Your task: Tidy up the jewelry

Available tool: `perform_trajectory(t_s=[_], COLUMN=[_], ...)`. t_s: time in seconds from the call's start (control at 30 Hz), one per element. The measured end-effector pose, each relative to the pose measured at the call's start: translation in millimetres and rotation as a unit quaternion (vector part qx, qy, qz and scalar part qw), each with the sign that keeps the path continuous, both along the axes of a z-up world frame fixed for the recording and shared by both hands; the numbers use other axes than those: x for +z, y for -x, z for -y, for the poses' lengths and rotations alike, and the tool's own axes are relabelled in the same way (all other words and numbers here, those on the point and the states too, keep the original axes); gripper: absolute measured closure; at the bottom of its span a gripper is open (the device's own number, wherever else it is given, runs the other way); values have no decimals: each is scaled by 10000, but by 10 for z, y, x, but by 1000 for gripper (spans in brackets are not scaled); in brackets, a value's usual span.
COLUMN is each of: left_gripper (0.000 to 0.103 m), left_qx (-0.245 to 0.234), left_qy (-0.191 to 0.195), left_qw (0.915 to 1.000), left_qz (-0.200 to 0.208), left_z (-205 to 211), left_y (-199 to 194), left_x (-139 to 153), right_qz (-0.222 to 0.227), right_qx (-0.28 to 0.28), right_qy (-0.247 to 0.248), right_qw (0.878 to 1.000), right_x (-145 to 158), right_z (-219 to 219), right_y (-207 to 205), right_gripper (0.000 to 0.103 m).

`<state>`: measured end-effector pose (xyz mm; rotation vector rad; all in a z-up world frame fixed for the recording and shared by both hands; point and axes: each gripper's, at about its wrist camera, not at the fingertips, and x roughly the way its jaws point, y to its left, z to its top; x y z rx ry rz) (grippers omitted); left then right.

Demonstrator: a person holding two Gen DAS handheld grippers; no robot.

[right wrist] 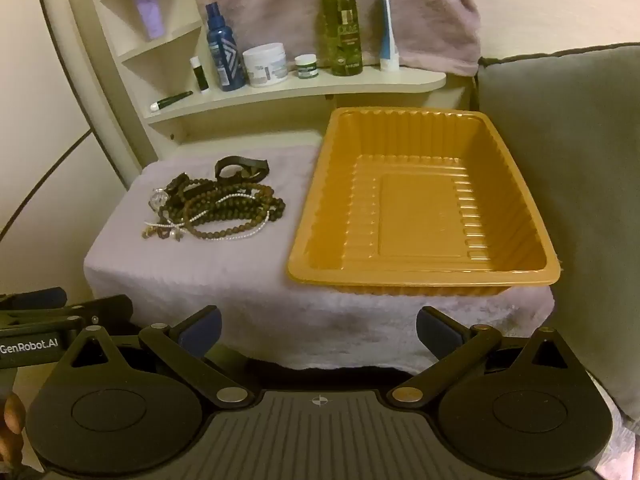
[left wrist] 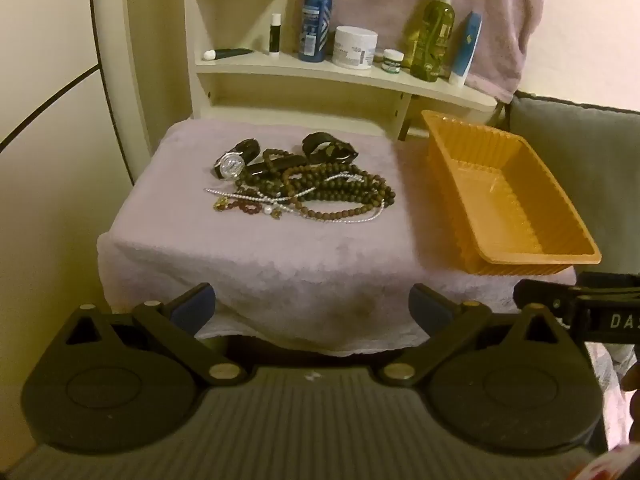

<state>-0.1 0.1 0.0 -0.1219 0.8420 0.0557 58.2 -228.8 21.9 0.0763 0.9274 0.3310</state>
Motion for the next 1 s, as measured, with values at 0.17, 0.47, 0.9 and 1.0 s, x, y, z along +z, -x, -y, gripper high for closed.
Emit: perform_trajectory(t_s=[0.17, 0.47, 0.9, 1.0], left_gripper=[1, 3, 3, 3], left_qx=[13, -21, -69, -69], left_qy=[-40, 34, 43, 49], left_qw=[10000, 9999, 9998, 9998], left_qz=[-26, 126, 162, 161], left_z=[22, 8, 3, 8], left_y=[-10, 35, 20, 20], left_x=[-33, 39, 60, 56], right_qz=[-20, 32, 57, 66], right_qx=[18, -41, -86, -88], right_qy=[-89, -153, -161, -155], right_qw=[10000, 9999, 9998, 9998], right_x=[-50, 6, -11, -13], right_z=[-8, 37, 53, 52], right_y=[55, 29, 28, 30], right_gripper=[0, 0, 0, 0])
